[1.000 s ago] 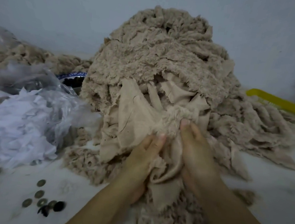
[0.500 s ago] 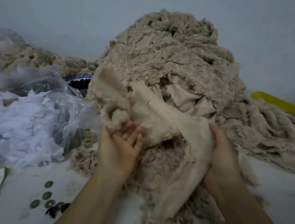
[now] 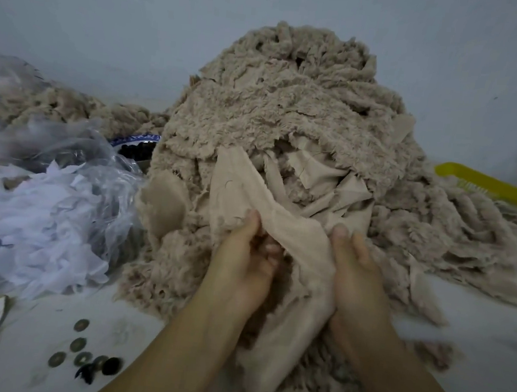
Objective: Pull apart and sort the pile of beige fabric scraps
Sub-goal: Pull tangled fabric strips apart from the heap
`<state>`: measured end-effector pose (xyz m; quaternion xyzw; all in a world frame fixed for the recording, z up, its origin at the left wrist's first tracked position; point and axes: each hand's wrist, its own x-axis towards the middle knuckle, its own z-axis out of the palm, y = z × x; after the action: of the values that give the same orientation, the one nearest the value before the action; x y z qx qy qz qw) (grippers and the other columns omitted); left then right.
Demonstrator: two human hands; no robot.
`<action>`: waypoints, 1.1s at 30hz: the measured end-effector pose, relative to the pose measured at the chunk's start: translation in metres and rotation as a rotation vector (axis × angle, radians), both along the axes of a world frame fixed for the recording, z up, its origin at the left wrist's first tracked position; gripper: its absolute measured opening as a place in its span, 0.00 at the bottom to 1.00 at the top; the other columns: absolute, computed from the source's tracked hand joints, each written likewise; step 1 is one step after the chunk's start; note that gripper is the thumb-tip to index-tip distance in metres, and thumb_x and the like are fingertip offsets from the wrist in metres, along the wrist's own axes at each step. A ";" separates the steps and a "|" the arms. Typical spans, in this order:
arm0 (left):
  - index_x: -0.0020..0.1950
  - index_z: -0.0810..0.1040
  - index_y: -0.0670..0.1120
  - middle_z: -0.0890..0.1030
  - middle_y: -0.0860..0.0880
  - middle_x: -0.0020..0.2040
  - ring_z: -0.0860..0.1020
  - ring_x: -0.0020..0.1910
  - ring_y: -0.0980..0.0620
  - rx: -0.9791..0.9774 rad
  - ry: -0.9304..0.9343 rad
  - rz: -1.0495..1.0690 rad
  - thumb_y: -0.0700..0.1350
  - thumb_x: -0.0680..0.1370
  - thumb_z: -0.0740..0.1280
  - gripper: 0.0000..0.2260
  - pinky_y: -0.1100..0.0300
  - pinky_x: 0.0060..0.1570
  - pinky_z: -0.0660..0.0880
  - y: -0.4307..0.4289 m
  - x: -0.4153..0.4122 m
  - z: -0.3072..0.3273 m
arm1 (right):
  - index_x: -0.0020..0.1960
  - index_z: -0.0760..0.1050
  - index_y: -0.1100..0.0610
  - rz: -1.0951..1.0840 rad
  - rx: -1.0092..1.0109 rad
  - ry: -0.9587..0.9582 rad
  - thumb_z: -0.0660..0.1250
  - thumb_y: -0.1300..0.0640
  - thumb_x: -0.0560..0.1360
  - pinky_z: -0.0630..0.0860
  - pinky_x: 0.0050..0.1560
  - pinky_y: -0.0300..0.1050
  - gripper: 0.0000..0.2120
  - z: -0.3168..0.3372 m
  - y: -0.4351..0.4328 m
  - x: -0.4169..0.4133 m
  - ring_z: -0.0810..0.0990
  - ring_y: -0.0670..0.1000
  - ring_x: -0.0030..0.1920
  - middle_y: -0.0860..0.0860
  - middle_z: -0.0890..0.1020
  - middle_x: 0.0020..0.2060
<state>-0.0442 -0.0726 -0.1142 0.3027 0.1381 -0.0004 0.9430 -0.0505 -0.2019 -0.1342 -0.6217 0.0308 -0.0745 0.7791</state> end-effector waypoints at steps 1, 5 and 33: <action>0.42 0.77 0.44 0.76 0.50 0.30 0.71 0.25 0.58 -0.058 0.005 0.071 0.46 0.83 0.61 0.12 0.68 0.22 0.67 0.007 0.005 0.002 | 0.59 0.80 0.50 -0.087 0.035 0.018 0.60 0.45 0.82 0.80 0.56 0.51 0.14 0.001 -0.006 0.005 0.83 0.52 0.56 0.51 0.85 0.55; 0.41 0.73 0.46 0.73 0.51 0.32 0.71 0.26 0.59 -0.134 -0.018 0.232 0.49 0.86 0.57 0.16 0.69 0.24 0.68 0.040 0.012 0.010 | 0.65 0.76 0.46 -0.228 0.167 0.023 0.60 0.44 0.82 0.77 0.62 0.53 0.15 0.008 -0.034 0.019 0.81 0.50 0.59 0.47 0.81 0.60; 0.43 0.84 0.53 0.86 0.48 0.47 0.84 0.48 0.51 0.618 -0.187 -0.013 0.53 0.82 0.64 0.13 0.53 0.48 0.82 -0.005 -0.029 -0.005 | 0.39 0.81 0.55 0.301 0.742 0.060 0.62 0.57 0.70 0.78 0.49 0.43 0.09 0.021 -0.030 0.015 0.84 0.49 0.42 0.50 0.83 0.38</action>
<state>-0.0730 -0.0779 -0.1197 0.5744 0.0423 0.0634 0.8150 -0.0356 -0.2319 -0.1135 -0.2976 -0.0134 0.0747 0.9517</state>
